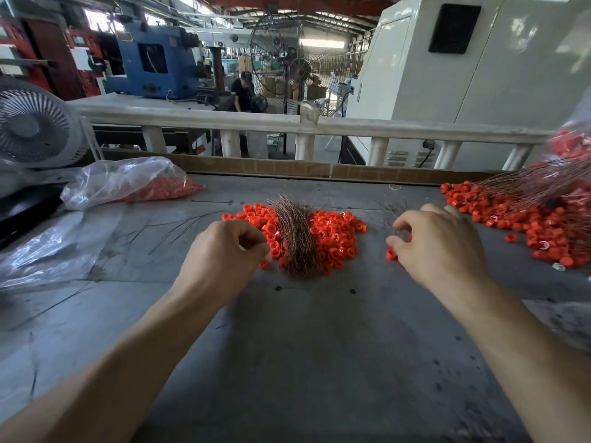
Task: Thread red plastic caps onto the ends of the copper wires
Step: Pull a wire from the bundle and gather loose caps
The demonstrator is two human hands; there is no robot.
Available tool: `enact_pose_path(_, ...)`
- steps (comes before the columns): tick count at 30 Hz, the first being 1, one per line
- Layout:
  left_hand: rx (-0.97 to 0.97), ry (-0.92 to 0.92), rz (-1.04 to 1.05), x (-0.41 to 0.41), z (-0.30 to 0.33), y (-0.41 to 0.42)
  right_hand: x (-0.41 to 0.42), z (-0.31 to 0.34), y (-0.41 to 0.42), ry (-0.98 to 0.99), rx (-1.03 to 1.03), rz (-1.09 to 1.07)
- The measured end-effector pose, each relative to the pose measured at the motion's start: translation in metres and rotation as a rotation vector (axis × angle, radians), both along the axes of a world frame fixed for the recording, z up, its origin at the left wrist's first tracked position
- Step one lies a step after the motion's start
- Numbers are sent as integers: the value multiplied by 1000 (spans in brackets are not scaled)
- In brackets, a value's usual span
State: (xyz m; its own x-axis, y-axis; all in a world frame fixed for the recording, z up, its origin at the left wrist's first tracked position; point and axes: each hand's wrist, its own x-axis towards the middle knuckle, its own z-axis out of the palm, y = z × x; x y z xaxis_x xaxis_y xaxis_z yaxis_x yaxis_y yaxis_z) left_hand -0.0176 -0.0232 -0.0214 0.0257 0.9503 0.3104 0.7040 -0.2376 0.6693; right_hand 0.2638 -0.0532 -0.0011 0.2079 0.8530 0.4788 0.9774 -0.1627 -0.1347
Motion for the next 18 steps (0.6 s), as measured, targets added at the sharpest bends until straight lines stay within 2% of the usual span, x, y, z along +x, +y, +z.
enact_pose_path(3,5,3,-28,3,1,-2,-19,-2,-3,147,82,227)
enact_pose_path(6,-5,30,-64,9,-1,-7,-37,-8,-5,182,48,363)
enact_pose_path(12,-25,247,-81,15,-3,-13,-48,-10,-8,196,23,456)
enact_pose_path(18,38,300,-75,15,-1,-16,-52,-8,-12,186,10,505)
